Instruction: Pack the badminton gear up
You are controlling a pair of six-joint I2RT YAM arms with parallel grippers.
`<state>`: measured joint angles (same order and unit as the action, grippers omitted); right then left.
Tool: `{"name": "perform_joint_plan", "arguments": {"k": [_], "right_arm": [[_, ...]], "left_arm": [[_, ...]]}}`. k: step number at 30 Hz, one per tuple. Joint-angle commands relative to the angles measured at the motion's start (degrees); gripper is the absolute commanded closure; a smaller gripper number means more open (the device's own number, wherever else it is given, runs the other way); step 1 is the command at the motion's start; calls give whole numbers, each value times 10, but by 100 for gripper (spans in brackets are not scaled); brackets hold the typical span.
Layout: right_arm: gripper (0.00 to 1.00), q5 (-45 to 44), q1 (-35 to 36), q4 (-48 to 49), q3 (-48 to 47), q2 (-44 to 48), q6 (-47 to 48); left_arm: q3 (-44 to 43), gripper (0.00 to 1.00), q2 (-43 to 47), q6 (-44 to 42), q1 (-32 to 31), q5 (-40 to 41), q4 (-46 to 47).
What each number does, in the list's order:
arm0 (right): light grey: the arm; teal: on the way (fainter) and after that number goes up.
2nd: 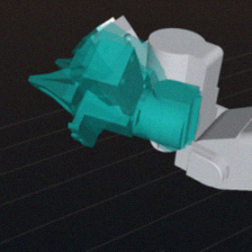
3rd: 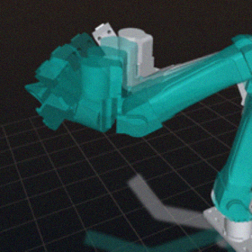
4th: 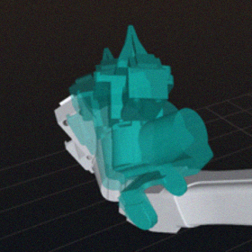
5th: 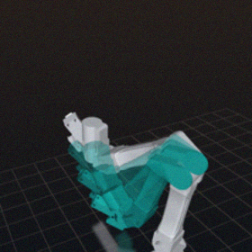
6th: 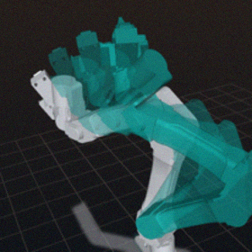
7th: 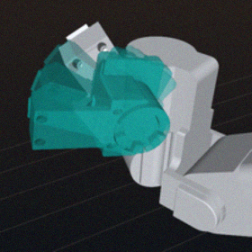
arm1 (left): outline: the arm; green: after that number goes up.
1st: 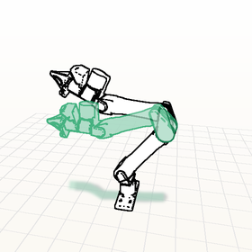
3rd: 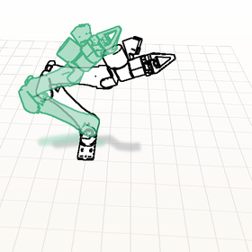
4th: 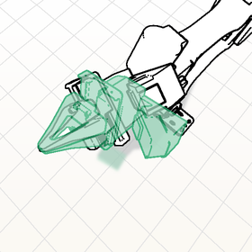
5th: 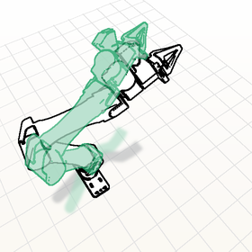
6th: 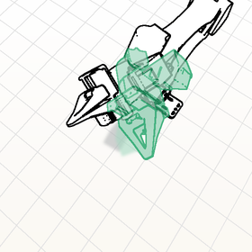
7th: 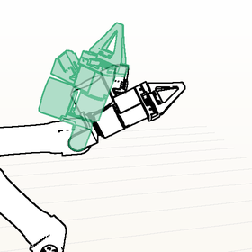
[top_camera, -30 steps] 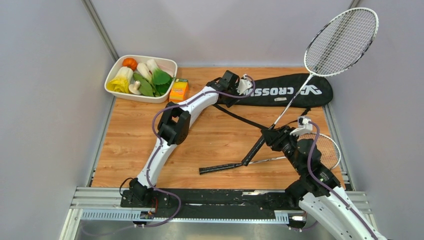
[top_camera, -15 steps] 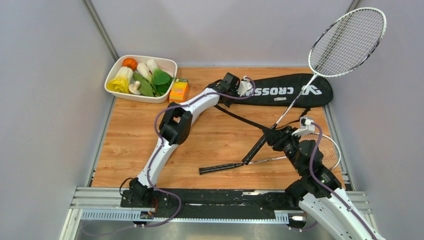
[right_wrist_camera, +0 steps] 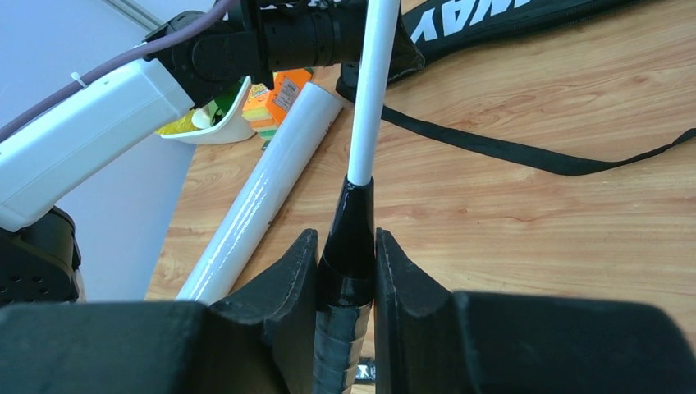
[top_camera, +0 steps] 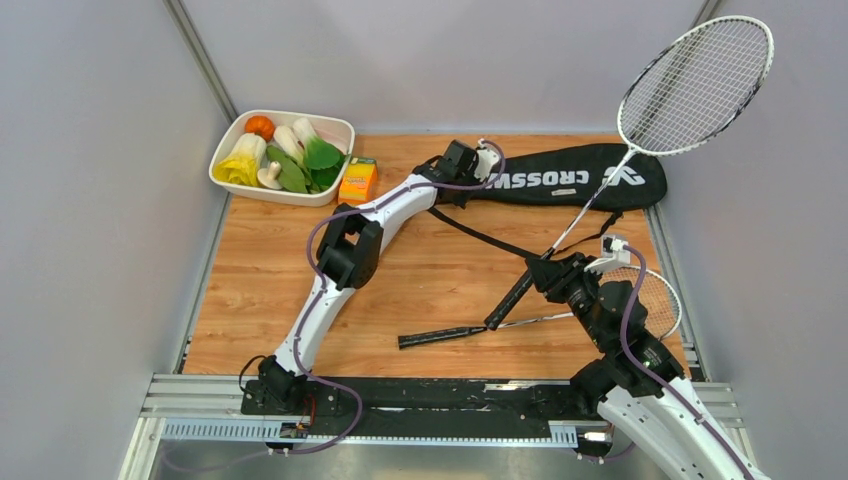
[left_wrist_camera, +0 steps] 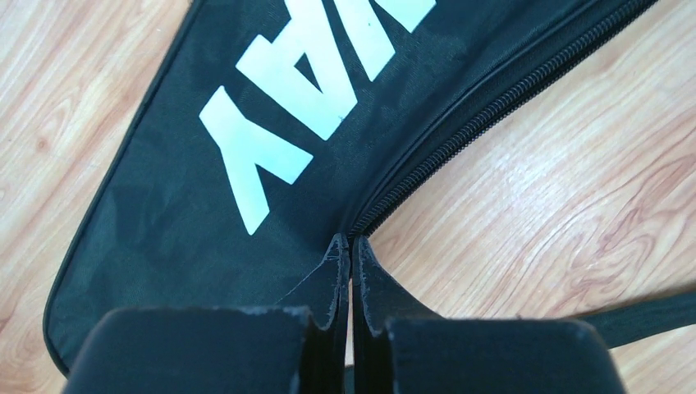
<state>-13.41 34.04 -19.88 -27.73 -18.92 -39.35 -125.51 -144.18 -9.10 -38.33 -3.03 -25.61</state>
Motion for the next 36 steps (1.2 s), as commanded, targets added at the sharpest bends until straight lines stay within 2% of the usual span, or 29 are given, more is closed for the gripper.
{"name": "perform_joint_plan", "arguments": {"k": [1, 13, 18, 22, 24, 31, 36], "right_arm": [[100, -1, 0, 17, -11, 9, -3], [100, 25, 0, -2, -7, 16, -18], [100, 39, 0, -17, 6, 20, -26], [100, 54, 0, -21, 14, 16, -33], [100, 60, 0, -22, 16, 12, -34], [100, 63, 0, -23, 24, 6, -42], [100, 66, 0, -23, 34, 6, -47]], "left_arm": [[-9, 100, 71, 103, -3, -17, 72], [7, 100, 147, 243, -2, -27, 74], [9, 100, 169, 277, -3, 23, 53], [27, 100, 199, 343, -3, 88, -9], [68, 100, 228, 369, -2, 111, -16], [302, 100, 366, 427, -18, 174, 37], [386, 100, 410, 466, -43, 139, 83]]}}
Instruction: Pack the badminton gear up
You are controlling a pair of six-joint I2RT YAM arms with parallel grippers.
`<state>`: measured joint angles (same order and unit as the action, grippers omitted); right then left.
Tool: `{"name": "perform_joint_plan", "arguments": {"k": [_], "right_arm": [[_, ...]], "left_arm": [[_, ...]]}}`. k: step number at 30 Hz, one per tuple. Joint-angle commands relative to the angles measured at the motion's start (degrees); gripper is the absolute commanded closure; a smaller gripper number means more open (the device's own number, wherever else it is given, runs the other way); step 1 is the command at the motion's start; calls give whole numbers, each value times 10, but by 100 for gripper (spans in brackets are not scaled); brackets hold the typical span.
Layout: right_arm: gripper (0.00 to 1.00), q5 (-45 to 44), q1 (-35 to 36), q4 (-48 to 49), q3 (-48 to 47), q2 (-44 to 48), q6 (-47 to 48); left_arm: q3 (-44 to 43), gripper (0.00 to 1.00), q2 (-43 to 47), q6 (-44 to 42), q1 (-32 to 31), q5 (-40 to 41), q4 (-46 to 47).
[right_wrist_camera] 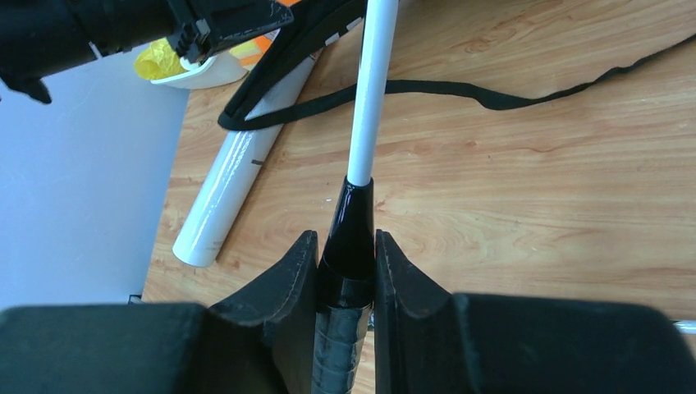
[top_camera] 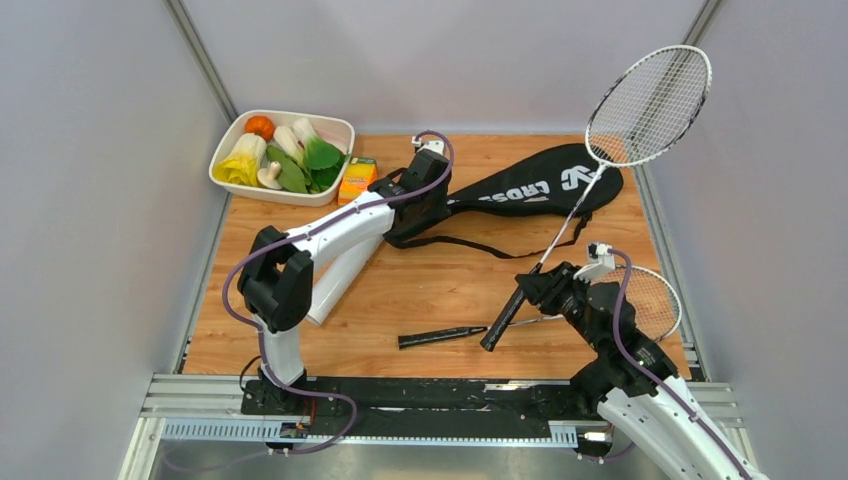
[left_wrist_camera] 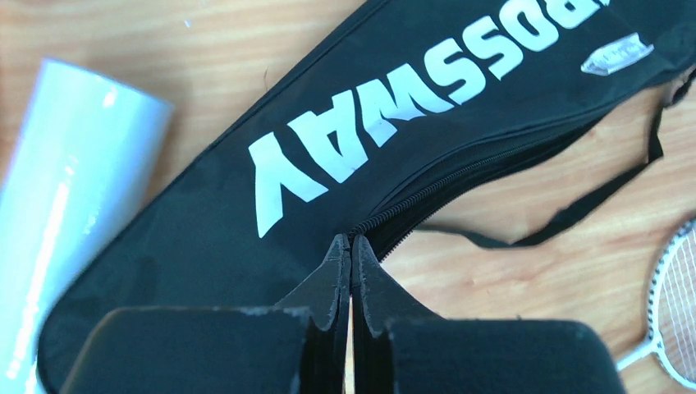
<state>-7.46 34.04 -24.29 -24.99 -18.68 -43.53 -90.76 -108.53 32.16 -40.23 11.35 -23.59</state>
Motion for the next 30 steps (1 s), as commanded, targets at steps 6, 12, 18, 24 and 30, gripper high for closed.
{"name": "perform_joint_plan", "arguments": {"k": [6, 12, 18, 24, 30], "right_arm": [[100, 14, 0, 17, 21, 7, -16], [100, -9, 0, 14, 51, -24, -32], [100, 3, -1, 16, 68, -55, -54], [100, 21, 0, 3, 90, -71, -100], [100, 23, 0, -6, 98, -89, -126]], "left_arm": [[73, 100, 47, 79, -51, -42, 90], [66, 100, 43, 110, -53, -36, 77], [133, 100, 83, 143, -53, -5, 94], [210, 100, 121, 159, -58, 15, 145], [222, 100, 118, 146, -72, 11, 153]]}}
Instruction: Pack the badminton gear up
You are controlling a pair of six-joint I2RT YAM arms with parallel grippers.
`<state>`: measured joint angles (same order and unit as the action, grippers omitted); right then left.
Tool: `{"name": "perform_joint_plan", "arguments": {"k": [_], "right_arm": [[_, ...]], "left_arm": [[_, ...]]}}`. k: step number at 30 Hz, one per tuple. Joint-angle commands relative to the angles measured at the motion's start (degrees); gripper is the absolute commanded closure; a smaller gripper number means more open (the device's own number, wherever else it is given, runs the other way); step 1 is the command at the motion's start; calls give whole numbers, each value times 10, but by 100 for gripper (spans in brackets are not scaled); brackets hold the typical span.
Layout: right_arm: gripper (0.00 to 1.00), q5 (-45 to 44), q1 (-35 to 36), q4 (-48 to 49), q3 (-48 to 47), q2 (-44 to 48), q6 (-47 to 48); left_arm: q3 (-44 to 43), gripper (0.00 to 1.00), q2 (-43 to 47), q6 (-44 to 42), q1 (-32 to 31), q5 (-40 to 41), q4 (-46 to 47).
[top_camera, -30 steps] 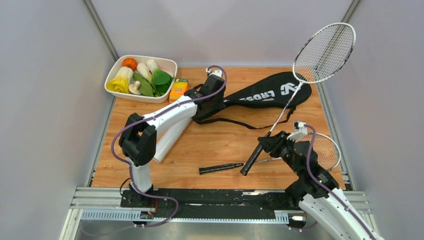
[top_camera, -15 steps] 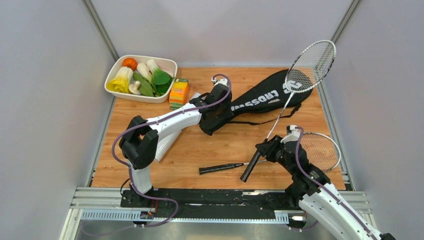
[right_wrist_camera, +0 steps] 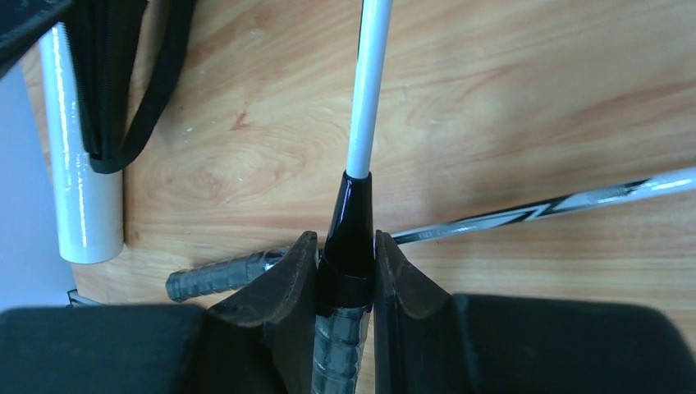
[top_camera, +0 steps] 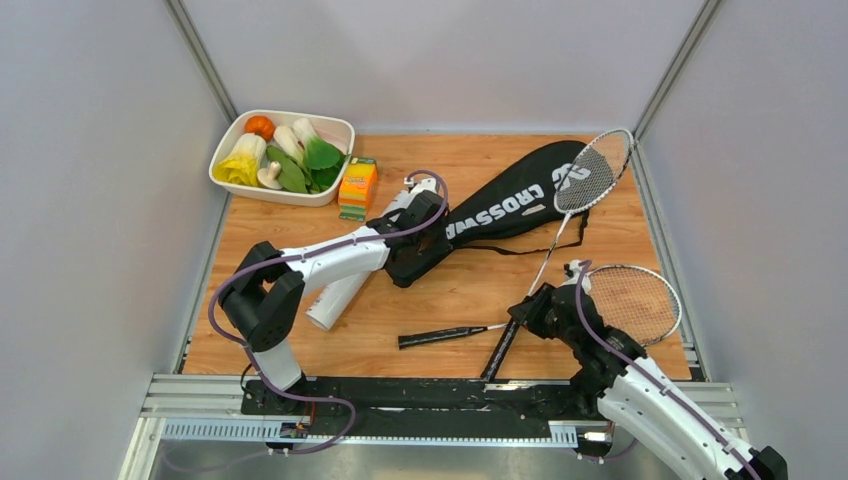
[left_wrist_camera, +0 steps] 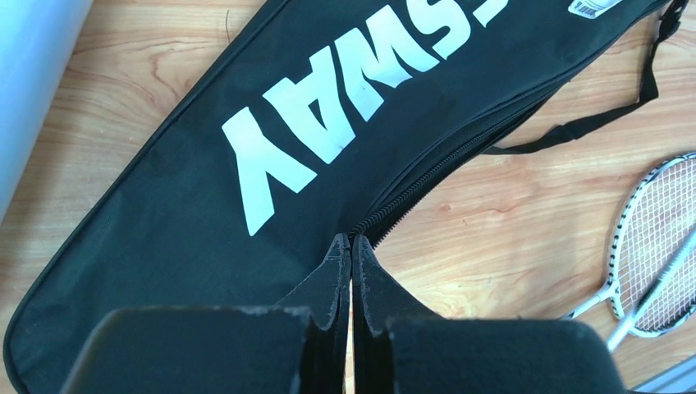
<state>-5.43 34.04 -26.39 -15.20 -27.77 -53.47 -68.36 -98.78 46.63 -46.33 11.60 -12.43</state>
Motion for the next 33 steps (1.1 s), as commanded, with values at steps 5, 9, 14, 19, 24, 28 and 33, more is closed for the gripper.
{"name": "perform_joint_plan", "arguments": {"k": [5, 9, 14, 19, 24, 28, 33], "right_arm": [[100, -17, -9, 47, -9, -27, -24], [100, -53, -14, 86, -28, -91, 18], [100, -63, -29, 125, -60, -180, 68], [100, 12, -79, 206, -72, -240, 103], [100, 62, -119, 218, -123, -266, 146], [100, 149, -175, 164, -171, -264, 173], [100, 245, -205, 91, -180, -192, 164]], "left_arm": [[3, 100, 13, -29, -25, 15, 39], [26, 100, 12, -21, -28, -1, 59], [46, 100, 14, -11, -30, -5, 75], [116, 100, 40, 5, -40, 4, 178], [130, 100, 38, 24, -42, -3, 220], [104, 100, 26, 27, -42, -10, 229], [55, 100, 17, 6, -42, 4, 214]]}}
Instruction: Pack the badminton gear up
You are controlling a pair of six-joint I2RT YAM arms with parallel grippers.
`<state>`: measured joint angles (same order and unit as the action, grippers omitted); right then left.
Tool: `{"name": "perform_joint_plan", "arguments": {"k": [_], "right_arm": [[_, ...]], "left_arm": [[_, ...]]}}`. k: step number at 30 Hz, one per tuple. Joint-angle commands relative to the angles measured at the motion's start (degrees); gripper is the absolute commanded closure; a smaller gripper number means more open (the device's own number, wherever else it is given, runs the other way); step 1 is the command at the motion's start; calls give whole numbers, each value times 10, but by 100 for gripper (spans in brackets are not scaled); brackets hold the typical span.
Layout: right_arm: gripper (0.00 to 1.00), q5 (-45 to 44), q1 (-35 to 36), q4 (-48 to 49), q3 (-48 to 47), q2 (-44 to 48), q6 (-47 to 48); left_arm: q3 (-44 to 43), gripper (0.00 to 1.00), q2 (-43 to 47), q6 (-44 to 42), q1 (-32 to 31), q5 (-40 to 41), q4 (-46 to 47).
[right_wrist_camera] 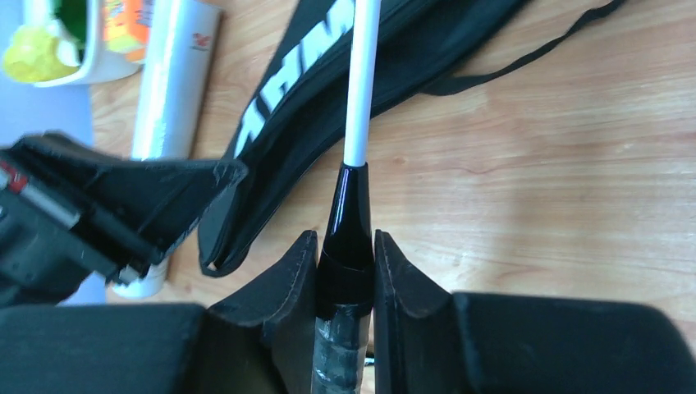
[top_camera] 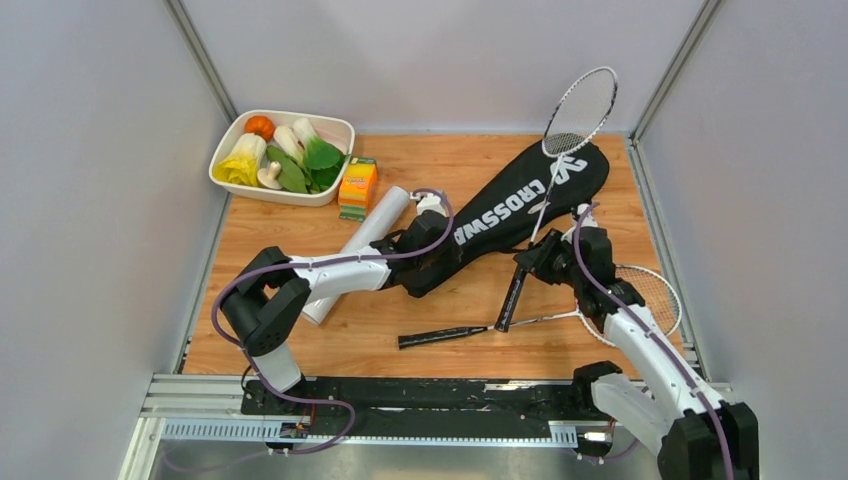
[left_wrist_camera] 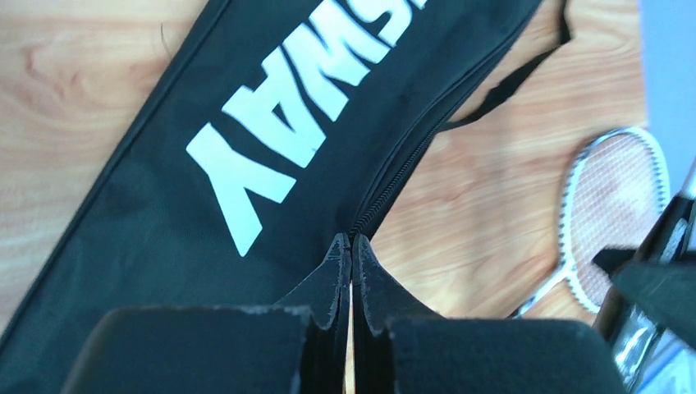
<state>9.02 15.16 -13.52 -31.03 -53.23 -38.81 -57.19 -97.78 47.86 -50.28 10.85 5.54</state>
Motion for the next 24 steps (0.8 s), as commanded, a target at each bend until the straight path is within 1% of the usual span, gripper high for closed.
{"name": "perform_joint_plan", "arguments": {"k": [1, 6, 9, 12, 17, 21, 24], "right_arm": [[100, 117, -16, -43, -15, 81, 13], [100, 172, -17, -89, 14, 143, -9], [100, 178, -16, -131, 23, 187, -34], [100, 169, -17, -177, 31, 246, -71], [100, 202, -17, -233, 74, 331, -146], [100, 147, -16, -305, 82, 409, -164], [100, 130, -16, -342, 81, 446, -184]], "left_arm": [[-71, 100, 5, -10, -2, 12, 32], [-106, 100, -16, -11, -2, 11, 22], [-119, 100, -24, -10, -1, 14, 18], [-132, 100, -31, -11, 2, 21, 15], [-159, 100, -45, -8, 14, 23, 5], [-183, 100, -63, -4, 24, 19, -2], [-198, 100, -68, -3, 27, 29, -3]]}}
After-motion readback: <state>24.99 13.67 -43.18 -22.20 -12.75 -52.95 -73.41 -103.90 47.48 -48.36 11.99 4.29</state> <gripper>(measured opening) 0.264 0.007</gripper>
